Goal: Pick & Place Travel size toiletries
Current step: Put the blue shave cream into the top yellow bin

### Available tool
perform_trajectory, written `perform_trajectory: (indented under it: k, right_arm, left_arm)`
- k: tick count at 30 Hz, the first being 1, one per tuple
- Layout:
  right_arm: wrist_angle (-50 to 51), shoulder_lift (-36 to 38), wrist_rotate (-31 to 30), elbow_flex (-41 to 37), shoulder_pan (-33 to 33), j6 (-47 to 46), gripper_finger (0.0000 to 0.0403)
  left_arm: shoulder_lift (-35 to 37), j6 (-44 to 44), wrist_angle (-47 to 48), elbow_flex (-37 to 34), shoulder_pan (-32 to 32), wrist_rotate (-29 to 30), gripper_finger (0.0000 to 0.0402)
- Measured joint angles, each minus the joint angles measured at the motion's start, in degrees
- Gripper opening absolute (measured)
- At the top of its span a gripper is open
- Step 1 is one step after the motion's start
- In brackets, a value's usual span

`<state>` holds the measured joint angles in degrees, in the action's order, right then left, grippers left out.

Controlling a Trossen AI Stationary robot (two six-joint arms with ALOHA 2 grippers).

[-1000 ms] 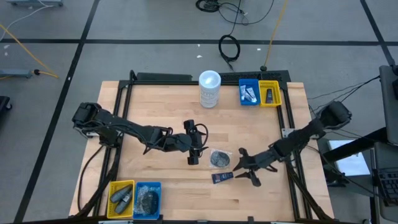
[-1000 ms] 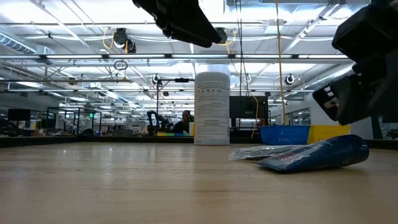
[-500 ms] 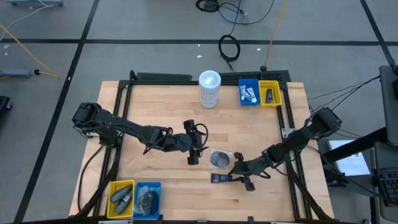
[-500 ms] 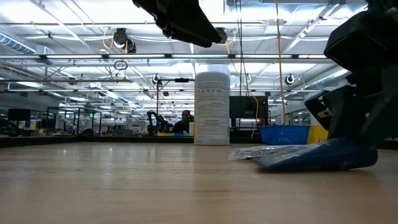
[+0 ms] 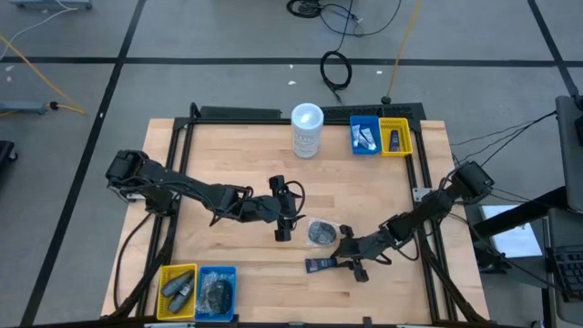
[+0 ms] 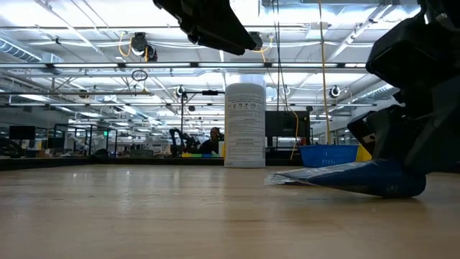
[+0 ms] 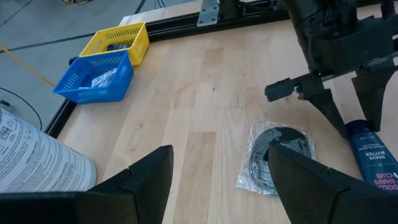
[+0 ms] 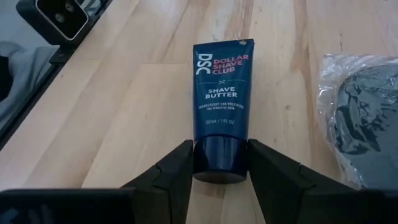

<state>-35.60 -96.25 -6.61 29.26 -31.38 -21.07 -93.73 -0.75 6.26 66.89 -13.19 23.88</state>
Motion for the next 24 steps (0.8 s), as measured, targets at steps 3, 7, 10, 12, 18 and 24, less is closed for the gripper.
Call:
perform_trajectory:
  k: [3,7,10,12,18,24]
  right_arm:
    - [0.8,0.0,-1.0,0.0,0.0,-0.6,0.0145]
    - [2.1,-0.2,-2.3,-0.2,0.0,-0.6,0.016]
    - [2.2,-0.1,-2.5,-0.1,0.0,-0.8,0.0178]
    - [1.9,-0.1,-2.6,-0.1,0.1,-0.6,0.0189]
    - [0.5,-0.2,-4.2,-0.1,0.2,1.2,0.0193]
    - [-0.2,-0.1,-4.1,-0.1,0.4,2.1,0.0181]
  left_arm:
    - [0.0,0.0,0.0,0.0,0.0,0.0,0.0255]
    - [0.0,0.0,0.0,0.0,0.0,0.0,0.0255]
    - [0.0,0.0,0.0,0.0,0.0,0.0,0.0255]
    - [0.0,0.0,0.0,0.0,0.0,0.0,0.0255]
    - [0.0,-0.2,0.1,0.0,0.0,0.0,0.0255]
    - [0.0,-0.2,0.1,0.0,0.0,0.0,0.0255]
